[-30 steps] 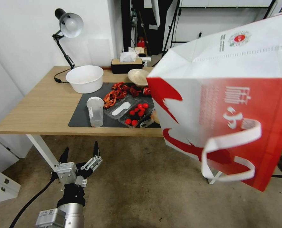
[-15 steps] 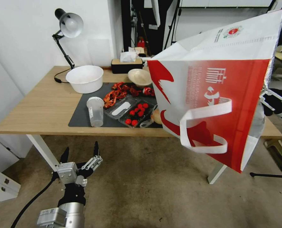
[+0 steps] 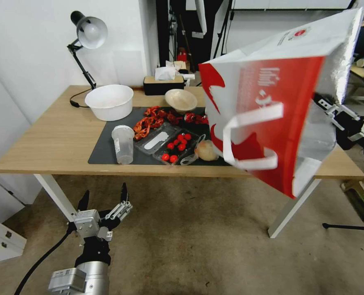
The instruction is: Pick up the food delivery bag from the floor and place it on the table.
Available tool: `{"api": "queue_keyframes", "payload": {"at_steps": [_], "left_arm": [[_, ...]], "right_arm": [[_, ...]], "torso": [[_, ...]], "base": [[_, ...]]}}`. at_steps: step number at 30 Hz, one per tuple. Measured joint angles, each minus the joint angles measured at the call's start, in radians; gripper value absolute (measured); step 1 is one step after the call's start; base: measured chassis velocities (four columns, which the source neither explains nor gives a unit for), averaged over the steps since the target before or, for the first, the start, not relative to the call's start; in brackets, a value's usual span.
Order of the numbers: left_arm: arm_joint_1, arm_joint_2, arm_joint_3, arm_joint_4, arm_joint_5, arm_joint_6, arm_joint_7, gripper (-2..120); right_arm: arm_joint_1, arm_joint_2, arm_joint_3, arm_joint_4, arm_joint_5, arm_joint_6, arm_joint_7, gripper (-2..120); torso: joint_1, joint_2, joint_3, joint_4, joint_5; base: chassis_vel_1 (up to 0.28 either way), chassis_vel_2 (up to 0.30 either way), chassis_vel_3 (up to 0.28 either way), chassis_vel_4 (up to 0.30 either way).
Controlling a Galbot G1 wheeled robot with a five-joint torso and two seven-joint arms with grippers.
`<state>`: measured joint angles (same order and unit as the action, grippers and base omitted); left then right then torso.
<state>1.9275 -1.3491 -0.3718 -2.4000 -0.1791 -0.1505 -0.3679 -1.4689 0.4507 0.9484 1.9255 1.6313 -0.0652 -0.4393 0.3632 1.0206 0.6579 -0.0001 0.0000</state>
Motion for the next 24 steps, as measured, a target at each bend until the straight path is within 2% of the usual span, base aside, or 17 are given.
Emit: {"api": "queue_keyframes", "payload": {"at_steps": [2, 5, 6, 9, 10, 13, 17, 24], "left_arm": [[0.001, 0.000, 0.000, -0.001, 0.000, 0.000, 0.000, 100], [0.004, 0.000, 0.000, -0.001, 0.002, -0.003, 0.000, 100], [0.004, 0.000, 0.000, -0.001, 0.002, -0.003, 0.000, 100], [0.007, -0.002, 0.000, -0.004, 0.006, -0.006, -0.001, 100], [0.007, -0.002, 0.000, -0.004, 0.006, -0.006, -0.001, 100], [0.009, -0.003, 0.001, -0.005, 0.008, -0.009, -0.001, 100], [0.011, -0.005, 0.002, -0.006, 0.010, -0.010, -0.001, 100], [0.015, -0.005, 0.002, -0.014, 0.012, -0.010, -0.001, 100]], "right_arm": [[-0.002, -0.001, 0.006, 0.010, -0.008, -0.007, 0.040, 0], [-0.001, -0.006, 0.020, 0.048, -0.014, -0.029, 0.215, 0], [-0.001, -0.006, 0.020, 0.048, -0.014, -0.029, 0.215, 0], [0.010, -0.021, 0.030, 0.078, -0.009, -0.057, 0.394, 0], [0.010, -0.021, 0.030, 0.078, -0.009, -0.057, 0.394, 0], [0.020, -0.037, 0.042, 0.100, 0.026, -0.100, 0.528, 0], [0.027, -0.044, 0.052, 0.107, 0.054, -0.132, 0.599, 0], [0.061, -0.074, 0.082, 0.122, 0.230, -0.234, 0.791, 0]], "torso": [[0.000, 0.000, 0.000, -0.0001, 0.0001], [0.000, 0.000, 0.000, -0.0001, 0.0000], [0.000, 0.000, 0.000, -0.0001, 0.0000], [0.000, 0.000, 0.000, 0.0000, 0.0000], [0.000, 0.000, 0.000, 0.0000, 0.0000], [0.000, 0.000, 0.000, 0.0000, 0.0000], [0.000, 0.000, 0.000, 0.0000, 0.0000], [0.000, 0.000, 0.000, -0.0001, 0.0000]], "base": [[0.000, 0.000, 0.000, 0.000], [0.000, 0.000, 0.000, 0.000], [0.000, 0.000, 0.000, 0.000], [0.000, 0.000, 0.000, 0.000], [0.000, 0.000, 0.000, 0.000], [0.000, 0.000, 0.000, 0.000], [0.000, 0.000, 0.000, 0.000], [0.000, 0.000, 0.000, 0.000]]}}
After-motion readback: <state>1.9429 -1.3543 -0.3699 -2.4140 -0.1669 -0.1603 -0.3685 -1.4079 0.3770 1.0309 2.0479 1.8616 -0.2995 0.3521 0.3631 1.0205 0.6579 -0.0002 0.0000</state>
